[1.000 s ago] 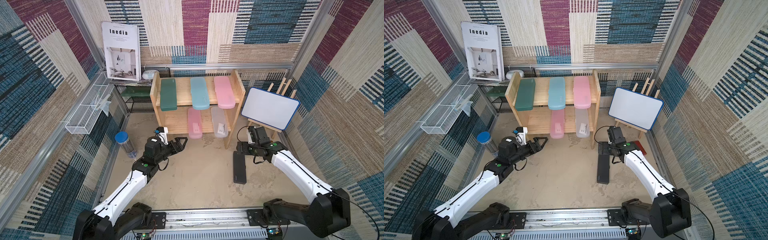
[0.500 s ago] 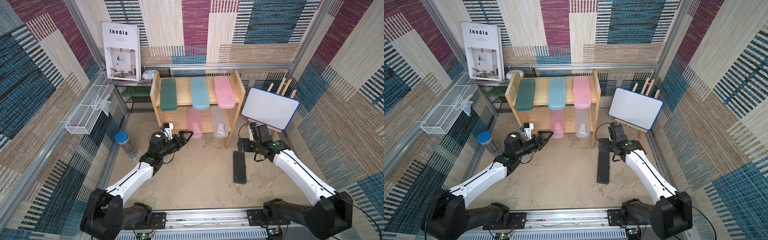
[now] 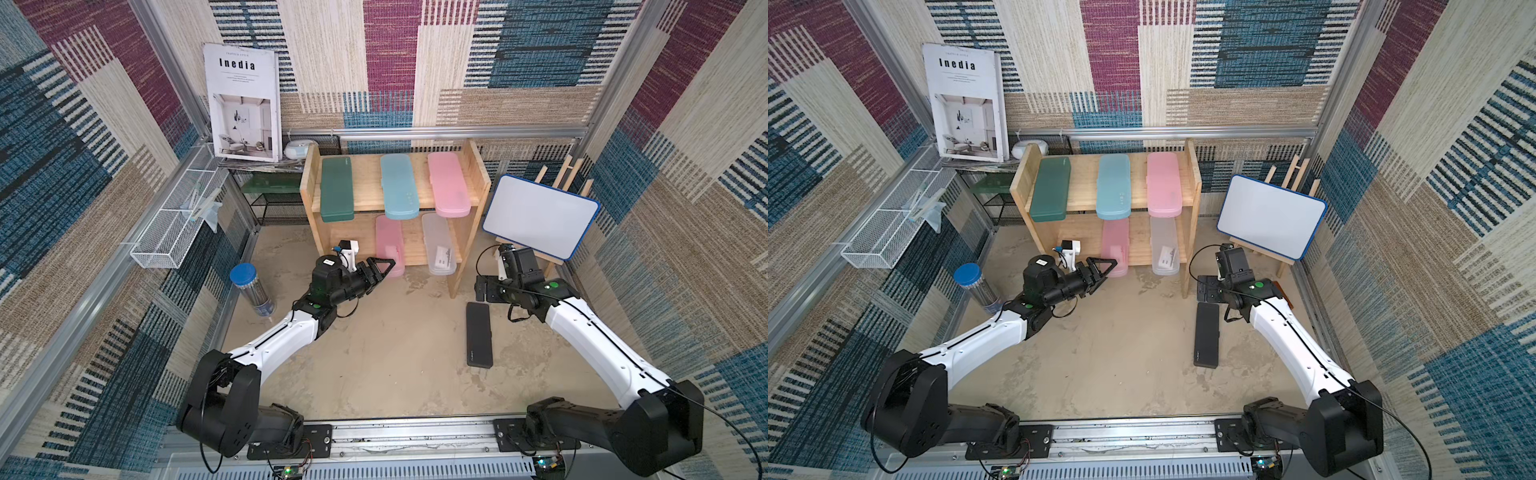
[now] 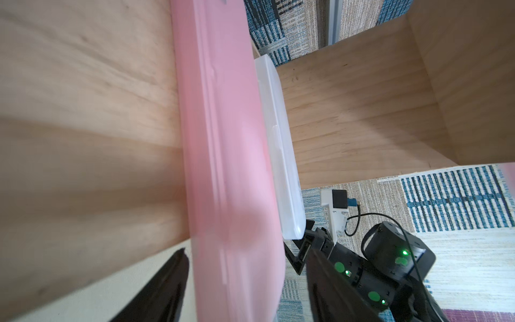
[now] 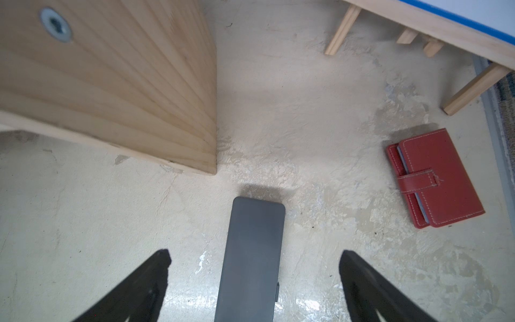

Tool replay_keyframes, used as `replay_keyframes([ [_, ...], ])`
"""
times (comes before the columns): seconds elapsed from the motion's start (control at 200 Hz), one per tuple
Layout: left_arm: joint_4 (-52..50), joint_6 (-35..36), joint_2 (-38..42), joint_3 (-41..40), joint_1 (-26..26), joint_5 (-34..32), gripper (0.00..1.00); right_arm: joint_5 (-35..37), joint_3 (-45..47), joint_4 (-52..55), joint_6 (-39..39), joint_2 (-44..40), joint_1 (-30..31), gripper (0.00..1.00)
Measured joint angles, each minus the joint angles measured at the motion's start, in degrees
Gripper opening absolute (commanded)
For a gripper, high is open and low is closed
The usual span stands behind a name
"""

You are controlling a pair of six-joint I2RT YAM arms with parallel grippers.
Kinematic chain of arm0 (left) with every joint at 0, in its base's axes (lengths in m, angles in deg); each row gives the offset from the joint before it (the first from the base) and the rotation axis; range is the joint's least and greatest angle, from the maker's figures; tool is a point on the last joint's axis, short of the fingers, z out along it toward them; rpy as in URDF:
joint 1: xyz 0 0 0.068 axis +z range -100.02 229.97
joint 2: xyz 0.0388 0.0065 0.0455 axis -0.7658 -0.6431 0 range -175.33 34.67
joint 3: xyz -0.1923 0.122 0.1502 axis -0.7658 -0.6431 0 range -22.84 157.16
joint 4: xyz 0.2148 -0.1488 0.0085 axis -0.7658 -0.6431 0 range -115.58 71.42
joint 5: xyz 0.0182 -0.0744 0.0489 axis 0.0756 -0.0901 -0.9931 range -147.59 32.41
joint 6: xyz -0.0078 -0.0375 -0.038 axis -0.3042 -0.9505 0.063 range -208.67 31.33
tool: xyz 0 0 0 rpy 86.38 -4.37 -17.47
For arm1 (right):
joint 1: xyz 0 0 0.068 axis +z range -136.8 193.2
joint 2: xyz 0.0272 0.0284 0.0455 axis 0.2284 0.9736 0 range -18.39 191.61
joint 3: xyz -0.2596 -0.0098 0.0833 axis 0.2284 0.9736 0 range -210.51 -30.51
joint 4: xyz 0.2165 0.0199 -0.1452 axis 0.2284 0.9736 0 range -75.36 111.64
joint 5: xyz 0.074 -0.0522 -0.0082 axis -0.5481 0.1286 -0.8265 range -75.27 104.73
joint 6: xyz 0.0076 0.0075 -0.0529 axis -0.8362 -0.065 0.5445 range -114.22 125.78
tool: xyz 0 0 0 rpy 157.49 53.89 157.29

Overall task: Remove the pencil cases from the shelf
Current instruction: Pick up the pencil case from the shelf.

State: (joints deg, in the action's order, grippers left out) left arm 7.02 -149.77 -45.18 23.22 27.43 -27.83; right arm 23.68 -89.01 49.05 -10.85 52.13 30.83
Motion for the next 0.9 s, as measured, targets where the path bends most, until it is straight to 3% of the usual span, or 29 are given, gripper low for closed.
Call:
replay_keyframes([
  [0.17,-0.8,-0.1,0.7,0.0,-0.1,-0.5,0.37,0.0,0.0,0.0,0.0,-0.2,0.0,1.00],
  [0.351,-2.7,0.6,3.2,-0.5,-0.2,-1.1,0.23,-0.3,-0.1,0.0,0.3,-0.3,0.0,1.00],
  [0.536,-5.0,3.5,8.2,-3.8,-1.0,-3.1,0.22,-2.3,-0.6,0.0,1.2,-3.0,0.0,0.98],
  [0.721,-10.0,11.4,18.3,-10.5,-3.4,-8.3,0.23,-8.9,-0.9,-1.6,0.8,-9.9,0.6,0.98],
  [0.897,-15.0,20.7,29.5,-18.4,-6.2,-14.5,0.24,-19.0,1.8,-9.7,-3.5,-14.8,7.9,0.99],
])
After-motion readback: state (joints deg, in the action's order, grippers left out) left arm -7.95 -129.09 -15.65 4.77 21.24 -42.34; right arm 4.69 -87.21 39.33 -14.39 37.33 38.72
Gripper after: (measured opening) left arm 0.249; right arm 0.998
